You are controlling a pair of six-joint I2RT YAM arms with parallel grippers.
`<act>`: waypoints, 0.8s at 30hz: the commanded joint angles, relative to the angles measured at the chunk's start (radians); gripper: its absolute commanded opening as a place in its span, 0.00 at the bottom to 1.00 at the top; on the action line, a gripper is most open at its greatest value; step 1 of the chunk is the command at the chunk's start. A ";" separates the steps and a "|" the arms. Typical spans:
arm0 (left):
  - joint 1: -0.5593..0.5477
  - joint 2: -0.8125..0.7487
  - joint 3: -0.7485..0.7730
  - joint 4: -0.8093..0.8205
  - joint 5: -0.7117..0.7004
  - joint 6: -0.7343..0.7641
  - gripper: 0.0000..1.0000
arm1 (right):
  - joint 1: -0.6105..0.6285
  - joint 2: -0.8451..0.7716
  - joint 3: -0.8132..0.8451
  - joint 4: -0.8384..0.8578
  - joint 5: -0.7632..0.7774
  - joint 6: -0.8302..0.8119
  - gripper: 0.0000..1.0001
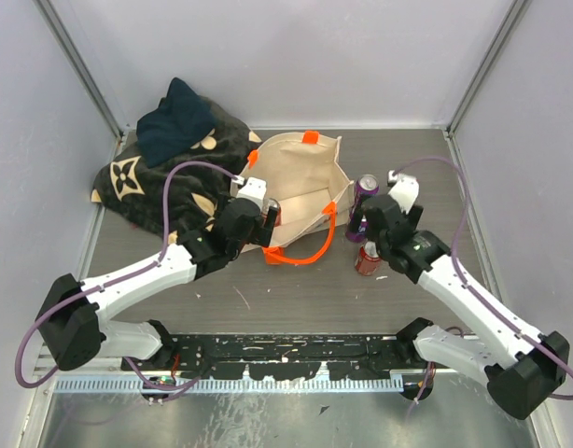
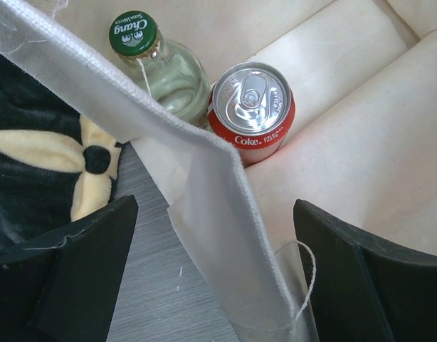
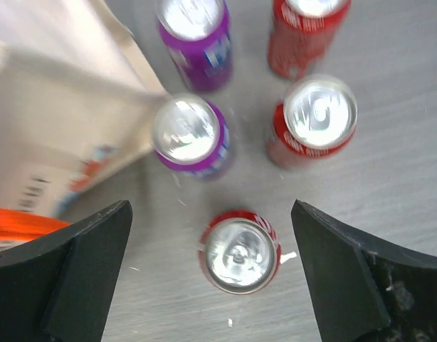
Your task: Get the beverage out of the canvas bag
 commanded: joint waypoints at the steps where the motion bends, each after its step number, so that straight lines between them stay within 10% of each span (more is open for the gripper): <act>1: 0.005 -0.054 -0.026 0.011 -0.003 -0.004 0.98 | -0.004 -0.010 0.252 -0.015 0.005 -0.118 1.00; 11: 0.005 -0.061 -0.013 -0.006 -0.037 -0.009 0.98 | 0.001 0.355 0.766 0.033 -0.459 -0.298 0.92; 24: 0.005 -0.069 -0.036 -0.033 -0.079 -0.060 0.98 | 0.119 0.673 0.812 0.038 -0.587 -0.417 0.96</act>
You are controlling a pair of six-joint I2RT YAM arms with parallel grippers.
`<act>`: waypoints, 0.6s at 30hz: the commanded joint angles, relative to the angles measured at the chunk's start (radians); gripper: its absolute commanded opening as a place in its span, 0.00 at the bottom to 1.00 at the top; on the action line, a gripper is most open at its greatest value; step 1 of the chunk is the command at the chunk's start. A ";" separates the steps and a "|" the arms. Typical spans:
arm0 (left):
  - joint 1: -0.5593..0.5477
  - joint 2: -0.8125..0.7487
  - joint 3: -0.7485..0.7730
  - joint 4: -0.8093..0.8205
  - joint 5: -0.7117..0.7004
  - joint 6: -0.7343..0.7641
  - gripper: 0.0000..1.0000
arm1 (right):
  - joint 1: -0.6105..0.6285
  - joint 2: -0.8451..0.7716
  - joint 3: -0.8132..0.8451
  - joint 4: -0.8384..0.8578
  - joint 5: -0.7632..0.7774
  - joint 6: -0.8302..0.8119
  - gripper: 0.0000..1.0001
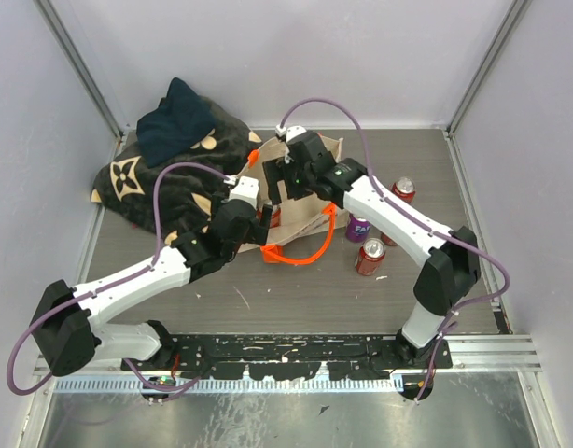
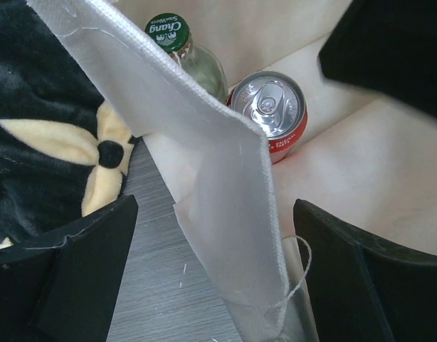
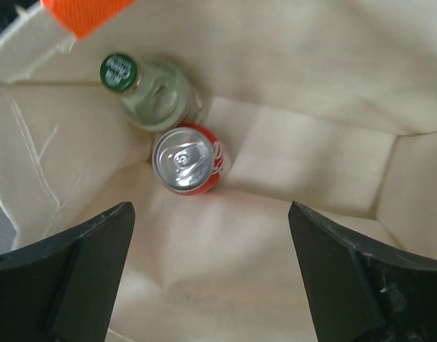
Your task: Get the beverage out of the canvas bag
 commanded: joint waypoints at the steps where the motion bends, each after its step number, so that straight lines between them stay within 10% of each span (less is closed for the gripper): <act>1: 0.003 -0.028 -0.024 -0.030 -0.044 -0.036 0.98 | 0.013 -0.010 0.002 0.048 -0.078 -0.048 0.99; 18: 0.004 -0.102 -0.117 -0.071 -0.086 -0.138 0.98 | 0.064 0.238 -0.017 0.107 -0.107 -0.089 1.00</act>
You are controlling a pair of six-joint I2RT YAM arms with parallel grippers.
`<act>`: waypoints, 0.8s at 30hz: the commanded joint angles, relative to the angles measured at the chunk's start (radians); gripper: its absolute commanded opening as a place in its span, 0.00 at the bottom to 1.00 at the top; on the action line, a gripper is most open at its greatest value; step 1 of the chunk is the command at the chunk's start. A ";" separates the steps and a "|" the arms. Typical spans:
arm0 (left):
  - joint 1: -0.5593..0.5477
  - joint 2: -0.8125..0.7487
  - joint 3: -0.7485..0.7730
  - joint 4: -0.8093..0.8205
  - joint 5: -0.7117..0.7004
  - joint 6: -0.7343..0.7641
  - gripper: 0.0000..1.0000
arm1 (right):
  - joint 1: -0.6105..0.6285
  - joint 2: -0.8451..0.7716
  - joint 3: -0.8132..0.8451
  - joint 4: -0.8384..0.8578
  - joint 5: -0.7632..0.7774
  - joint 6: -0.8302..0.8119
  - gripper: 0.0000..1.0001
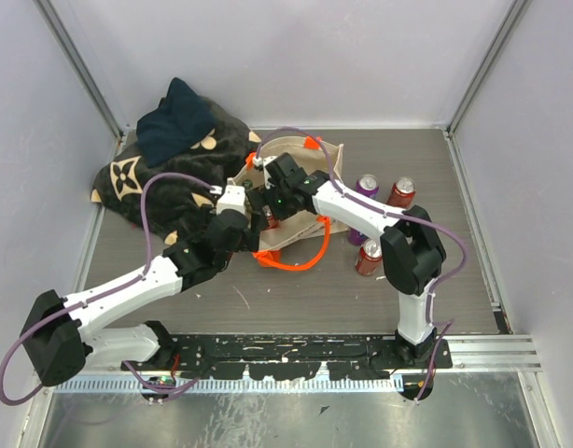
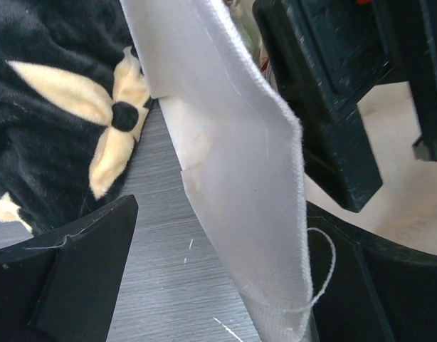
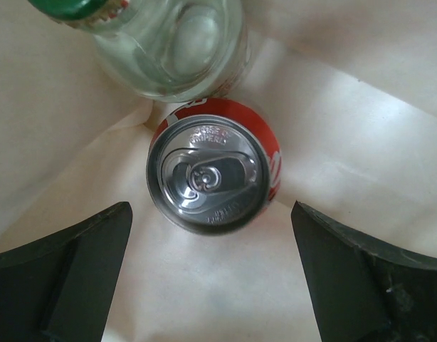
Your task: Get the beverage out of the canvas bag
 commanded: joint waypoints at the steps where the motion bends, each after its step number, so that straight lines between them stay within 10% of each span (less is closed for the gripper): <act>1: 0.004 -0.028 -0.041 -0.030 -0.034 -0.033 0.98 | 0.014 0.014 0.022 0.063 0.057 -0.022 1.00; 16: 0.004 0.016 -0.046 -0.003 0.006 -0.058 0.98 | 0.015 0.085 0.008 0.194 0.137 -0.027 0.93; 19: 0.004 0.014 -0.047 -0.005 0.003 -0.061 0.98 | 0.015 0.094 0.011 0.192 0.118 -0.027 0.71; 24: 0.004 0.014 -0.047 0.000 0.001 -0.064 0.98 | 0.014 0.092 0.015 0.153 0.102 -0.028 0.02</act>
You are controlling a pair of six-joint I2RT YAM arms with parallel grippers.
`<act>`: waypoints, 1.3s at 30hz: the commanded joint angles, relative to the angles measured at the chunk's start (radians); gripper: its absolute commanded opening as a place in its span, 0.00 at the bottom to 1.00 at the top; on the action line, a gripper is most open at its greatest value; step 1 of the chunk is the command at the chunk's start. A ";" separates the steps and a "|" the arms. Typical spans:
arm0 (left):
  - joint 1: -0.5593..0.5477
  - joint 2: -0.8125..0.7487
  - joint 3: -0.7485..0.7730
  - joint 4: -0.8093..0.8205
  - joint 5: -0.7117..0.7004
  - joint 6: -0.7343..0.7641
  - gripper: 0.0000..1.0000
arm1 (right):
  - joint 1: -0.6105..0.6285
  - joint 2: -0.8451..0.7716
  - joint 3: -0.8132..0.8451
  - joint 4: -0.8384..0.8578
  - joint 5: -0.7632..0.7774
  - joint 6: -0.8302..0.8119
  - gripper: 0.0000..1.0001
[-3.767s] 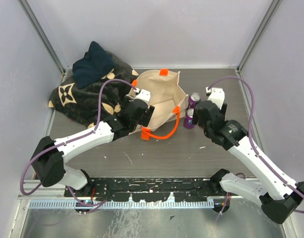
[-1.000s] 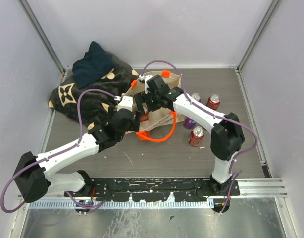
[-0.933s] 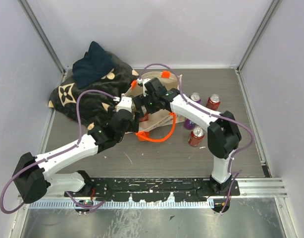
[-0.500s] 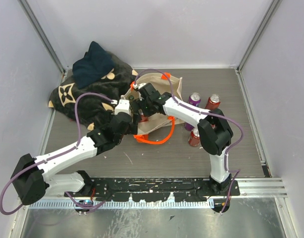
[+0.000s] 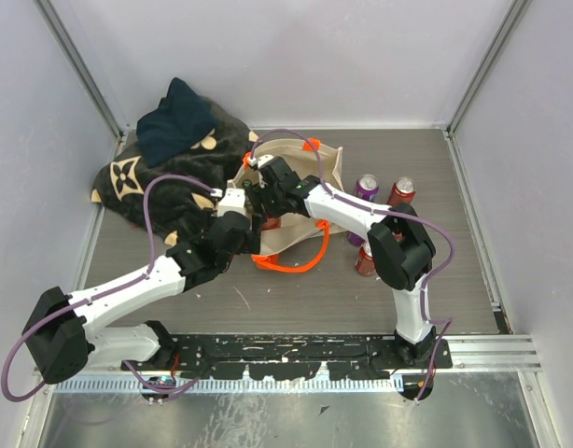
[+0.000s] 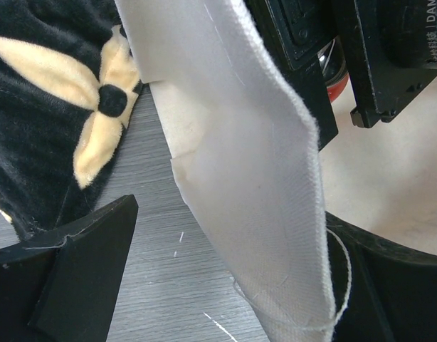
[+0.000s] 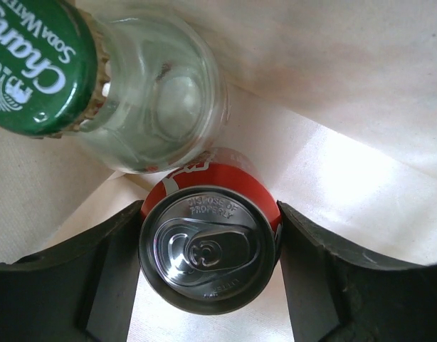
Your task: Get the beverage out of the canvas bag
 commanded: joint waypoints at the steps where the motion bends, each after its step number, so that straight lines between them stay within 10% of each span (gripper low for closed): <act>1: 0.004 0.001 -0.019 -0.004 -0.015 -0.004 0.98 | -0.003 -0.003 0.014 -0.003 0.010 -0.011 0.01; 23: 0.003 0.016 -0.006 0.022 -0.015 0.018 0.98 | -0.003 -0.238 0.078 -0.066 0.240 -0.022 0.01; 39: 0.005 0.074 0.037 0.057 -0.006 0.064 0.98 | 0.006 -0.806 -0.023 -0.209 0.387 0.040 0.01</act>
